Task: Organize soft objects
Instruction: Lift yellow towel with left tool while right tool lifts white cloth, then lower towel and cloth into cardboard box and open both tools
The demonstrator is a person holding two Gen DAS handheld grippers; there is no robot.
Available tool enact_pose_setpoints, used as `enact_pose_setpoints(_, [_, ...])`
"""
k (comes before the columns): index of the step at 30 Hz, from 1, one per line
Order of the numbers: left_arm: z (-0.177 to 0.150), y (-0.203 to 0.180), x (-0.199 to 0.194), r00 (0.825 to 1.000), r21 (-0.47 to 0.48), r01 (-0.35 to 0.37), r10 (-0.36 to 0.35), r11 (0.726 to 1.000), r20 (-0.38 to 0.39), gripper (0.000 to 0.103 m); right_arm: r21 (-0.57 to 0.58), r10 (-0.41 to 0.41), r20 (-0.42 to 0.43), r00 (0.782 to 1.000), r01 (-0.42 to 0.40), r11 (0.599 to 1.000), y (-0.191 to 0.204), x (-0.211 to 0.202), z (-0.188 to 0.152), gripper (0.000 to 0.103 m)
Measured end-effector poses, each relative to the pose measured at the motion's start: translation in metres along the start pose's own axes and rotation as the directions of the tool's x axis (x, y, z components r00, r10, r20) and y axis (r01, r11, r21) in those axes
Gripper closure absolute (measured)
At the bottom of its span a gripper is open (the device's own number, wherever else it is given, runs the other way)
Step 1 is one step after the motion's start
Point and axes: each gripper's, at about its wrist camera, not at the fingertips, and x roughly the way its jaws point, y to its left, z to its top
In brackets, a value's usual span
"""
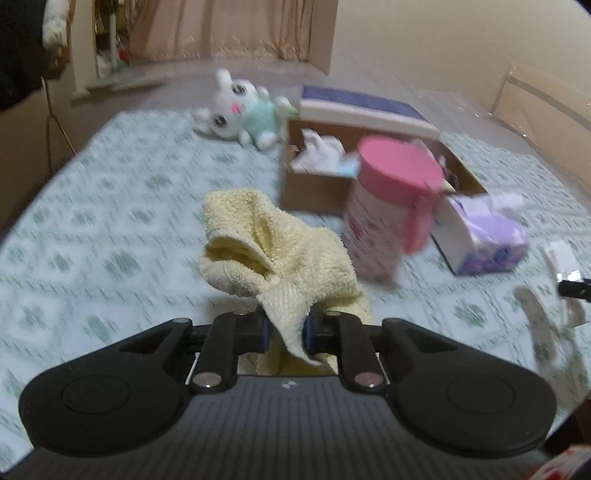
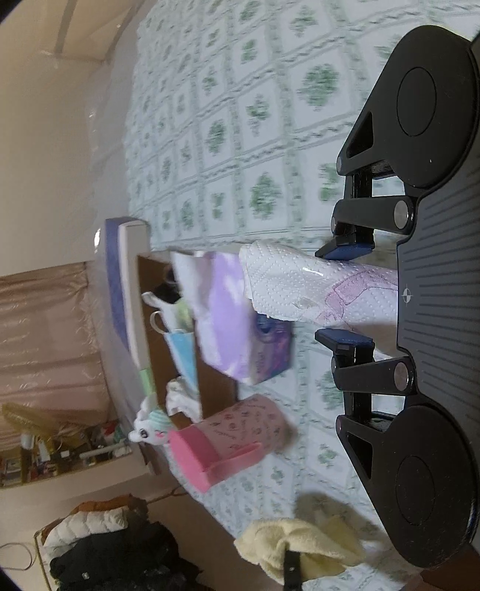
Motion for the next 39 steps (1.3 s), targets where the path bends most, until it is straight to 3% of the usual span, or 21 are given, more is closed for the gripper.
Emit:
enact_pose_setpoints(8, [0.074,0.014,0.005,0.991,0.08,-0.043,0.032,0.996,0.133,0.088,-0.009,0.076,0.089,0.993,-0.075,0.997,-0.017,0.01,0.066,0.064])
enact_pose_setpoints(14, [0.134,0.008,0.032,0.981,0.103,-0.02,0.0,0.994,0.192,0.088,-0.042,0.119,0.145,0.982,-0.114,0.993,-0.019,0.032,0.116,0.064])
enact_pose_setpoints(27, [0.211,-0.051,0.139,0.988,0.199,0.056,-0.083,0.978,0.13,0.088,-0.058,0.187,0.117,0.975,-0.181,0.982,-0.011,0.123,0.188,0.064])
enact_pose_setpoints(39, [0.217,-0.107,0.22,0.984,0.3,0.159,-0.176,0.941,0.03,0.087,-0.05,0.174,0.079,0.982,-0.171,0.984,-0.019,0.171,0.194,0.064])
